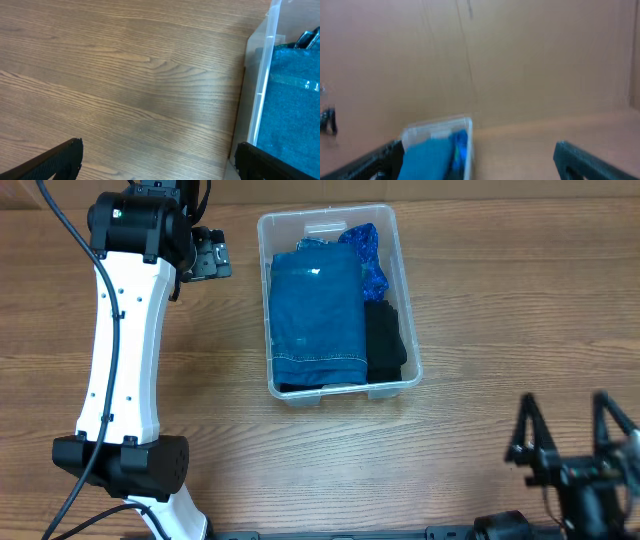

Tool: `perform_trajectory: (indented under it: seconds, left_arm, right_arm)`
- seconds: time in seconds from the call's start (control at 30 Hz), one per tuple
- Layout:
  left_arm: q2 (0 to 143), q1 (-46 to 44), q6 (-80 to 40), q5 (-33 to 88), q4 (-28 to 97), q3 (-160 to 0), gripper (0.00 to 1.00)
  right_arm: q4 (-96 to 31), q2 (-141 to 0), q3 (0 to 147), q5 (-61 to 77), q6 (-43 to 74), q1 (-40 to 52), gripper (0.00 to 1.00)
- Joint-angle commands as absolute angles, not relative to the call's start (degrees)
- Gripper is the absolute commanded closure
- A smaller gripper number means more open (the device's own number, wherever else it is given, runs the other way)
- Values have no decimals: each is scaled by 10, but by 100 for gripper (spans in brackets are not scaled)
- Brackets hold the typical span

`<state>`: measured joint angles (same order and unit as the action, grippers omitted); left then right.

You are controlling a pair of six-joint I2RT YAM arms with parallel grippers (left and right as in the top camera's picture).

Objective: Pack container

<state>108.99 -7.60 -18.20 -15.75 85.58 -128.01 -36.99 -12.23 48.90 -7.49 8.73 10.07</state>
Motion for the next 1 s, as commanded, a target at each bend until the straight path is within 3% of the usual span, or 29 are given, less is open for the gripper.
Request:
perform_trajectory:
  seconds: [0.0, 0.17, 0.37, 0.73, 0.97]
  left_arm:
    - [1086, -72, -180, -165, 854, -1286, 0]
    - [1086, -72, -180, -165, 854, -1286, 0]
    - [1086, -72, -180, -165, 854, -1286, 0]
    - [1086, -72, -180, -165, 854, -1286, 0]
    - [1086, -71, -180, -165, 854, -1286, 0]
  right_arm:
    - [-235, -83, 356, -72, 141, 88, 0]
    - [-53, -40, 192, -72, 212, 74, 0]
    - [64, -18, 80, -73, 226, 74, 0]
    - [86, -2, 4, -75, 218, 73, 0]
    - [41, -2, 4, -57, 125, 73, 0]
